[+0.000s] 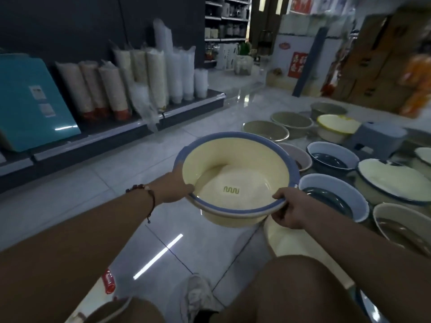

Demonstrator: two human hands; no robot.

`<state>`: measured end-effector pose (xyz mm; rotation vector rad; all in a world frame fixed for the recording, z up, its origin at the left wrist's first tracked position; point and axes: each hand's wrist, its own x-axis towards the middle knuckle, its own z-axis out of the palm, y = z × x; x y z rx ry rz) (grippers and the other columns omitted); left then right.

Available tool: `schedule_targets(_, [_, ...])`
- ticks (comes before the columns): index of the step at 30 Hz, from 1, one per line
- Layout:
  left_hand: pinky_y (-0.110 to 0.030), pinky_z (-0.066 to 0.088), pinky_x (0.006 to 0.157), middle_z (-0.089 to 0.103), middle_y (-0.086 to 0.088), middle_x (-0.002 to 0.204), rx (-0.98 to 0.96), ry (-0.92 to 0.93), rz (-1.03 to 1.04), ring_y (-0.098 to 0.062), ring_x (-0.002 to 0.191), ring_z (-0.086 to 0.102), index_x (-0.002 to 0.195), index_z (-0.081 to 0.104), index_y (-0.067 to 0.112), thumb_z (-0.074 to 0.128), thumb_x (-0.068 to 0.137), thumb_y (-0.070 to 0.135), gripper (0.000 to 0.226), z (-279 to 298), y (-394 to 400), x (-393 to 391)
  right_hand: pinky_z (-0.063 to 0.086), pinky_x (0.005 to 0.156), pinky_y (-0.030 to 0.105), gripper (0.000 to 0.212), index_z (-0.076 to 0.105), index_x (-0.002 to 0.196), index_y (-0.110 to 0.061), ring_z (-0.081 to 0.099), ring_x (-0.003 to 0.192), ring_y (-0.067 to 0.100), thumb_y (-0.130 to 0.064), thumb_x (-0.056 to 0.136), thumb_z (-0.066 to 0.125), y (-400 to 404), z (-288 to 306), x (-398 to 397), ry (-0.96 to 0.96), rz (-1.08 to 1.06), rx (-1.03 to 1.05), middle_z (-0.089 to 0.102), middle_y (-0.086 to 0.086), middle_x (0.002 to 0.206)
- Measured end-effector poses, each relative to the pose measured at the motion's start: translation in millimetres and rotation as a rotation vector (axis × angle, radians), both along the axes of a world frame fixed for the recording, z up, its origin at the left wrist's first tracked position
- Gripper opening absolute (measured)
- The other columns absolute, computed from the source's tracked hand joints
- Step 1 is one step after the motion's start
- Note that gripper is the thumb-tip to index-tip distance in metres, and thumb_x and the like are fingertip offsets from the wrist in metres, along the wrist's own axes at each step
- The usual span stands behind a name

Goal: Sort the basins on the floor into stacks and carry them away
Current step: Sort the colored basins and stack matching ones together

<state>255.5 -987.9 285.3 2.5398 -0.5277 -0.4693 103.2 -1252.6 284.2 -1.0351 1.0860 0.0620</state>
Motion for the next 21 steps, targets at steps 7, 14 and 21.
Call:
schedule_targets(7, [-0.029, 0.048, 0.068, 0.053, -0.006, 0.112, -0.295, 0.045, -0.046, -0.021, 0.092, 0.051, 0.153, 0.014, 0.019, 0.064, 0.087, 0.006, 0.083, -11, -75, -2, 0.046, 0.05, 0.028, 0.014, 0.046, 0.076, -0.009, 0.049, 0.058, 0.018, -0.002, 0.084, 0.054, -50, 7, -57, 0.046, -0.081, -0.033, 0.047, 0.005, 0.063])
schedule_targets(14, [-0.028, 0.041, 0.052, 0.058, -0.009, 0.098, -0.307, 0.009, -0.122, -0.017, 0.071, 0.051, 0.142, 0.031, 0.011, 0.065, 0.083, 0.014, 0.068, 40, -132, -22, 0.049, 0.053, 0.024, 0.018, 0.045, 0.07, -0.011, 0.049, 0.057, 0.017, -0.005, 0.085, 0.052, -85, 60, -103, 0.02, -0.113, -0.1, 0.047, 0.005, 0.058])
schedule_targets(21, [-0.038, 0.045, 0.078, 0.056, -0.009, 0.117, -0.404, 0.037, -0.294, -0.027, 0.101, 0.054, 0.131, 0.039, 0.01, 0.07, 0.081, 0.012, 0.058, 51, -274, -120, 0.051, 0.066, 0.033, 0.008, 0.05, 0.077, -0.008, 0.056, 0.064, 0.022, -0.009, 0.083, 0.056, -170, 63, -243, 0.038, -0.257, -0.149, 0.056, 0.009, 0.066])
